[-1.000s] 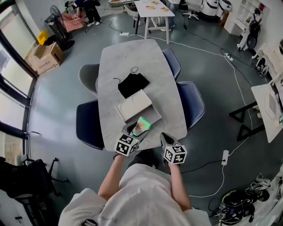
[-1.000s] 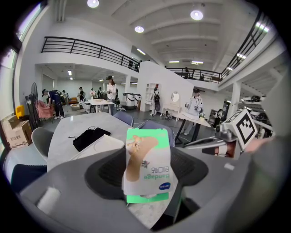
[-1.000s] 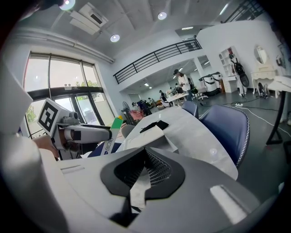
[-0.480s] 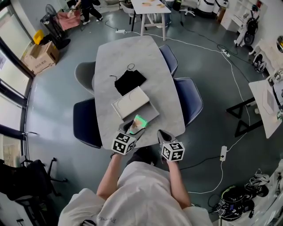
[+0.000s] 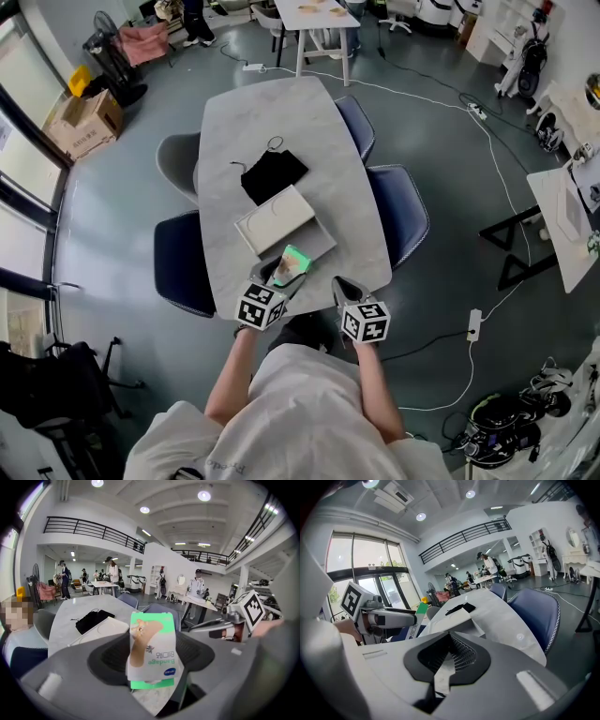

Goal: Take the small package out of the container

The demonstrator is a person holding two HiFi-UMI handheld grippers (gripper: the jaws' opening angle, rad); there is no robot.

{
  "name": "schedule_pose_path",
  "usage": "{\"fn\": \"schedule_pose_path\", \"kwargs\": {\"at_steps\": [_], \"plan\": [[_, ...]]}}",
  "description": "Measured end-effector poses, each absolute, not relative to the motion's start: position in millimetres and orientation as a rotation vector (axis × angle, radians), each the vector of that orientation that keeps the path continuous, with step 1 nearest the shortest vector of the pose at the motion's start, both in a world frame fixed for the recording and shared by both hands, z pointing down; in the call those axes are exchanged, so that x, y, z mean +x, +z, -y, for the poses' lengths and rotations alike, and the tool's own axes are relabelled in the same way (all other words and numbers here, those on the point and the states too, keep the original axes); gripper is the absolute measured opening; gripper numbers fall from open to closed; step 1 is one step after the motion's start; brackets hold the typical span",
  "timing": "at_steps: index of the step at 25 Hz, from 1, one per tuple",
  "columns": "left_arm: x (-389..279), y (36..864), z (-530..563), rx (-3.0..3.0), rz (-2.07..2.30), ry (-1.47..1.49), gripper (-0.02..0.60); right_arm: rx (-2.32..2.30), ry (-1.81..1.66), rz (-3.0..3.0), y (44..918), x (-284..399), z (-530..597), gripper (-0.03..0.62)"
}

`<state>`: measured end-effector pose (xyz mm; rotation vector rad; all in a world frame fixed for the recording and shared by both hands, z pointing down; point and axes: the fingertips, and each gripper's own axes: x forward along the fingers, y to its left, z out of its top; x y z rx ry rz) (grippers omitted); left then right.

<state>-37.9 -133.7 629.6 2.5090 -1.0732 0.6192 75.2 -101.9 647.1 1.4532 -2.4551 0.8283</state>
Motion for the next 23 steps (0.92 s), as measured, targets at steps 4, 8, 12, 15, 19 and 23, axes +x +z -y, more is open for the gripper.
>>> {"fn": "schedule_pose_path", "kwargs": {"at_steps": [4, 8, 12, 15, 19, 23], "plan": [[-37.5, 630.0, 134.9, 2.508, 1.071, 0.625, 0.35, 1.449, 0.834, 2.457, 648.2, 75.0, 103.5, 0.002], [-38.4, 630.6, 135.4, 2.504, 1.075, 0.618, 0.35, 1.439, 0.838, 2.461, 649.6, 73.4, 103.4, 0.003], [-39.5, 630.2, 135.7, 2.498, 1.078, 0.621, 0.35, 1.446, 0.865, 2.466, 647.9, 73.6, 104.8, 0.003], [-39.4, 631.0, 134.8, 2.497, 1.08, 0.625, 0.35, 1.452, 0.888, 2.472, 648.4, 75.0, 105.1, 0.002], [-41.7, 631.9, 135.9, 2.495, 1.084, 0.632, 0.35, 1.433, 0.895, 2.476, 650.9, 70.5, 106.4, 0.002], [-42.6, 630.1, 137.6, 2.495, 1.09, 0.632, 0.35, 1.414, 0.913, 2.485, 649.8, 67.0, 107.8, 0.002]]}}
